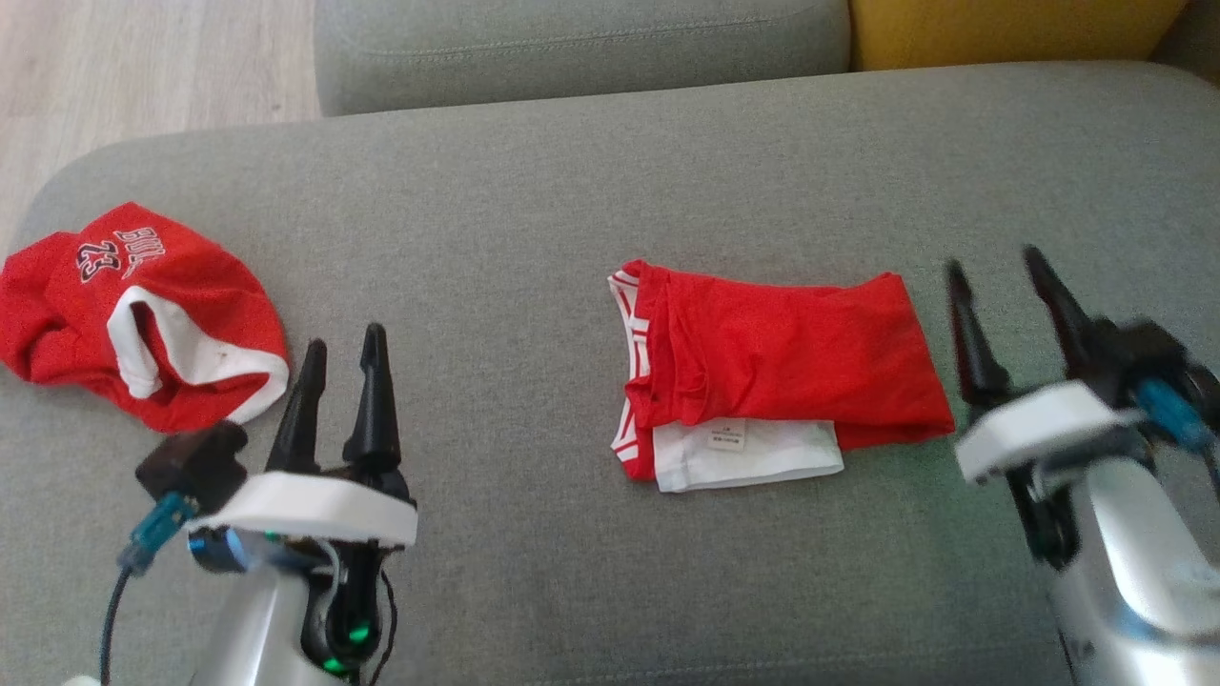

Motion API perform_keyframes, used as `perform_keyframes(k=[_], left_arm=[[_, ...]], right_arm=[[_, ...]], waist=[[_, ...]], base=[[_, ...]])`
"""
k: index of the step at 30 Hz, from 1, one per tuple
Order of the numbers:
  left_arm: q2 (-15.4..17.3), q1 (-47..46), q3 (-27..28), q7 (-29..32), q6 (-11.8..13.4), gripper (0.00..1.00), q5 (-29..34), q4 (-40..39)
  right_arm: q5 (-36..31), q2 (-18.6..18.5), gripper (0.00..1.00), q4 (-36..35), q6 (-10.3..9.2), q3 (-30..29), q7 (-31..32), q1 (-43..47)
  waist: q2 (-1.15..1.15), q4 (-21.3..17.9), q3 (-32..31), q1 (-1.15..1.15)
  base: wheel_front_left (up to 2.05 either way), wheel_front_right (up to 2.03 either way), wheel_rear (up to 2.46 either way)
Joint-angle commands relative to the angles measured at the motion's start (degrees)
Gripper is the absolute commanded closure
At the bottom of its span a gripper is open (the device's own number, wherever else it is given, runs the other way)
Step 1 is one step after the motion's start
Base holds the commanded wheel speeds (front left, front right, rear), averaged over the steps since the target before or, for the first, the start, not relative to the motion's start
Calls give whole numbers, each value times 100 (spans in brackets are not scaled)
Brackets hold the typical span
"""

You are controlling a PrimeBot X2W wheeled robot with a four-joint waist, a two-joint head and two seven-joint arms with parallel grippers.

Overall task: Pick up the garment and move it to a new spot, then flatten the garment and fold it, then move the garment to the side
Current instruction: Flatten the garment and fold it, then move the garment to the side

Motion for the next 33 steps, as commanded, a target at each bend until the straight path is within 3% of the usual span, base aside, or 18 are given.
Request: perform_keyframes(k=[1,10,18,24,33], left_arm=[[70,-34,147,-35,32,0,-8,-198],[70,185,87,-35,99,0,460,-432],[70,177,92,-35,116,0,496,-509],[70,152,86,-35,114,0,491,-512],[70,-39,-44,-35,63,0,496,-462]], right_arm=[[-8,-46,0,-298,-5,15,-82,42],[-176,166,0,-1157,-5,-637,-225,947],[-302,295,0,-1419,-5,-719,-162,1129],[-299,333,0,-1417,-5,-707,11,1108],[120,402,0,-845,-5,-647,635,650]], waist=[[0,4,13,0],[0,-5,65,0],[0,8,100,0],[0,35,185,0],[0,136,596,0]], base=[[0,0,0],[0,0,0],[0,0,0],[0,0,0],[0,0,0]])
